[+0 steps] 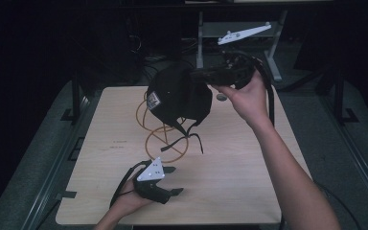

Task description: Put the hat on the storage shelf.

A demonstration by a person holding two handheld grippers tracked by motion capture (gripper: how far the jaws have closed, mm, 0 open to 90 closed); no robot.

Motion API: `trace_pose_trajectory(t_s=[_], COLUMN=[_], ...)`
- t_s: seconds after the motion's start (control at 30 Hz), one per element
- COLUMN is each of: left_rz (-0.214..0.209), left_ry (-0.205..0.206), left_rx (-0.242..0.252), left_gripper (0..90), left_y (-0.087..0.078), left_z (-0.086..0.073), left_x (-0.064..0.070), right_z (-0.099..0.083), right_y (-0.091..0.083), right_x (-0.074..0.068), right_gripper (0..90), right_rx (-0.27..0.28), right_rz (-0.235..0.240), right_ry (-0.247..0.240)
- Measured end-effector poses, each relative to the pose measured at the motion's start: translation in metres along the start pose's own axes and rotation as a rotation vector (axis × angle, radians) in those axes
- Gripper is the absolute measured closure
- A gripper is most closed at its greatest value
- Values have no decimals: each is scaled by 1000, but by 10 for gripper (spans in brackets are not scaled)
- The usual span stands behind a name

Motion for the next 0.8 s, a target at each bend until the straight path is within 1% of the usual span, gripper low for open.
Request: trace_pose_trajectory(t_s=[0.1,0.13,0.17,0.23,0.27,0.3,0.33,0.43,0.5,0.57,0.6,0.63,0.77,0.8], left_rz=[2,-3,-3,-2,-2,-2,-5,-8,-9,-12,-12,-12,-18,-16], left_ry=[-1,5,3,1,1,4,10,4,6,7,7,5,-1,8], left_rx=[-5,-3,-2,-3,-3,-6,-3,-10,-10,-10,-10,-13,-13,-14], left_gripper=[269,269,269,269,269,269,269,269,269,269,269,269,269,269], left_y=[0,0,0,0,0,0,0,0,1,1,1,1,2,2], left_z=[0,0,0,0,0,0,0,-1,-1,-1,-1,-1,-1,-1], left_x=[1,0,0,0,0,-1,-1,0,0,0,0,0,1,0], right_z=[7,9,12,15,15,17,19,19,19,17,17,16,12,11], right_y=[10,14,21,28,28,33,44,57,61,75,75,82,94,97], right_x=[-2,-1,0,1,1,1,1,1,0,1,1,1,3,4], right_gripper=[769,770,769,769,769,769,768,766,765,760,760,756,751,751], right_rx=[-11,-17,-24,-30,-30,-37,-51,-67,-75,-103,-103,-116,-138,-146], right_rz=[-1,-1,2,4,4,7,10,19,18,1,1,-4,-19,-20], right_ry=[-1,0,7,12,12,18,19,22,22,19,19,24,27,20])
Point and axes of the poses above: each handheld gripper's, and its own axes: y roughly forward along the jaws, z roughly out of its top, x roughly to its right, the point moved 2 cm from there along y, roughly forward along the jaws, and after that the axes turned 9 degrees about z, right-handed, at the moved point
